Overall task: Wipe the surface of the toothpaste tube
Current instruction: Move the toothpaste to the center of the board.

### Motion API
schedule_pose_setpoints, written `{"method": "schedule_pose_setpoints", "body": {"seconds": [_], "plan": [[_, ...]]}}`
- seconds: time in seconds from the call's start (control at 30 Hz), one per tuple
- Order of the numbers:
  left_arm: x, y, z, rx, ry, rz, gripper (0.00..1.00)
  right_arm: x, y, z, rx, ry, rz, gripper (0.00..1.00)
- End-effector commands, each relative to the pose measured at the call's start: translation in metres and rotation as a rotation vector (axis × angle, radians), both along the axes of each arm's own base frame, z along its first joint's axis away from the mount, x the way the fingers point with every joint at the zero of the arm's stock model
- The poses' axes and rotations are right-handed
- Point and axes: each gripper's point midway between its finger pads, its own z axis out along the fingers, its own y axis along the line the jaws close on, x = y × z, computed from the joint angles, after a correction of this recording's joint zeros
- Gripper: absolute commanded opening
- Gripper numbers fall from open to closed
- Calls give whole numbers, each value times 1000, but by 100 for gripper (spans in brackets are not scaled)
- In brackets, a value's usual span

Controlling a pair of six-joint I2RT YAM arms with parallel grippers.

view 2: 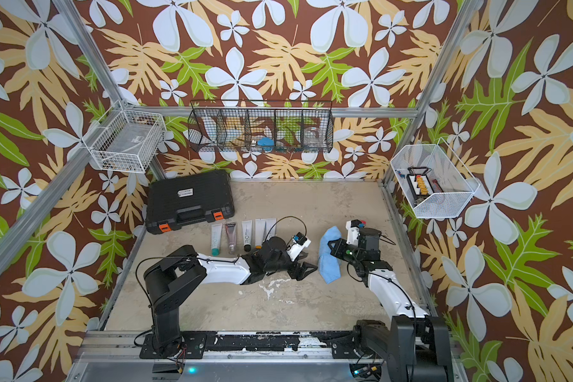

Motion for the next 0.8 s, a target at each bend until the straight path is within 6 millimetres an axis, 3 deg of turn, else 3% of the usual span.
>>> {"method": "schedule_pose_setpoints", "body": {"seconds": [0.0, 0.1, 0.27, 0.43, 0.53, 0.67, 0.7, 0.77], "plan": [[-6, -15, 28, -108, -55, -76, 77, -6, 24, 22, 129, -45, 109, 0], [-1, -18, 31, -114, -67, -64, 82, -13, 31, 28, 166, -37, 145, 0], [13, -22, 35, -105, -80, -12, 81, -21, 40, 41, 230, -46, 184, 0], [23, -22, 37, -93, -88, 38, 56, -23, 43, 49, 248, -49, 200, 0], [34, -18, 34, -67, -93, 102, 58, -23, 43, 53, 263, -47, 197, 0], [40, -21, 35, -58, -95, 130, 69, -25, 46, 57, 292, -45, 194, 0], [40, -22, 36, -66, -94, 126, 69, -25, 47, 57, 298, -44, 193, 0], [37, -24, 39, -81, -94, 106, 60, -25, 47, 58, 304, -45, 194, 0]]}}
